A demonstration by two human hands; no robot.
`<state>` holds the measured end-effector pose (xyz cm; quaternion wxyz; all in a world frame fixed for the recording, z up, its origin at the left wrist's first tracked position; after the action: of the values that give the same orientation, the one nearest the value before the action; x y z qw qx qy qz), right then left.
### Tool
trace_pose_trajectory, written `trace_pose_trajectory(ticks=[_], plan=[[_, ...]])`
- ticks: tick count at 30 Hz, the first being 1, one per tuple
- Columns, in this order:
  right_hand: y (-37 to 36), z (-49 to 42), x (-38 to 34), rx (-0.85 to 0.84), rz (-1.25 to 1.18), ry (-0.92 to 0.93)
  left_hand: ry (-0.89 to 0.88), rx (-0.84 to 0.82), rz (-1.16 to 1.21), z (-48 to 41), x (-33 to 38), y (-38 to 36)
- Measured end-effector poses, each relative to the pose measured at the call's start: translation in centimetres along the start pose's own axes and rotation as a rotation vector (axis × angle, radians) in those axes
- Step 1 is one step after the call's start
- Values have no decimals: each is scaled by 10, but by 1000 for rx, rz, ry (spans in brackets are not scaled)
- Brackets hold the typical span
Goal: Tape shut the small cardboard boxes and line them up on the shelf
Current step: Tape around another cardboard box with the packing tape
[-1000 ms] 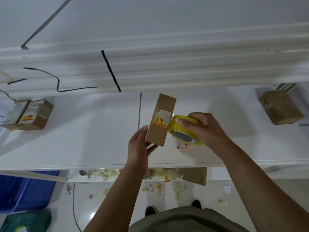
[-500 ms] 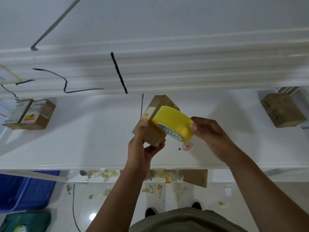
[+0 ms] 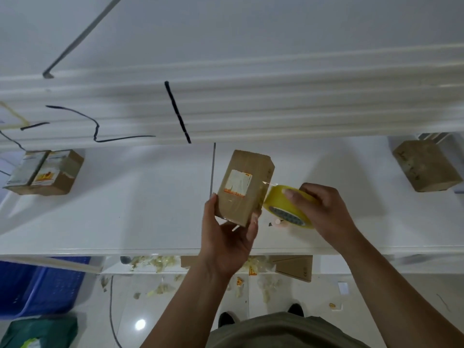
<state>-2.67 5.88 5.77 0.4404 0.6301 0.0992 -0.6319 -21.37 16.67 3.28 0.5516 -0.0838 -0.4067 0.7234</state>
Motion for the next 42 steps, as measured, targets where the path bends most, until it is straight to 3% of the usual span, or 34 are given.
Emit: trace_pose_trajectory(ticks=[3,9,14,20,22,24,26,28,31,34,35,39,42], plan=[[6,-8,-3,9,3,-36,-47,-42,-168,-13,-3,11],[13,-16,10,-23,193,-22,-253,-262,-842,-28,23,20],[11,-22,11,-106,254,-50,-396,-297,-1080,-32,26,20],[2,-38,-6,-158,339,29,-463,-193,-938,-38,30,-2],[11,-45,-4,-191,97,-98,-430,-203,-795,-41,38,-2],[17,-52,4,-370,-241,-188,-356,-242,-702,-42,44,0],[15,-56,11,-549,-485,-172,-301,-277,-629,-44,46,2],[12,-59,17,-621,-558,-148,-285,-294,-555,-48,47,6],[9,-62,25,-597,-445,-139,-321,-268,-530,-57,51,15],[21,-72,22,-469,-274,-117,-405,-49,-692,-69,58,25],[29,-79,21,-404,-167,-105,-423,24,-721,-72,60,30],[53,-107,32,-200,660,-127,-497,119,-897,-85,57,38],[46,-116,45,-199,806,-193,-535,162,-1008,-98,50,39]])
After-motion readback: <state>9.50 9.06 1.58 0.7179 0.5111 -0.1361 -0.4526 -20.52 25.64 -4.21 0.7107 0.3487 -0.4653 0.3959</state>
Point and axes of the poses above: each hand's wrist, its own z-axis away from the middle knuckle, its own y-axis out of the back of the hand, x = y × z, the point moved 3 cm from there along -z, towards the middle knuckle, and after that the axes turned 11 degrees about -y, right-handed, at the moved point
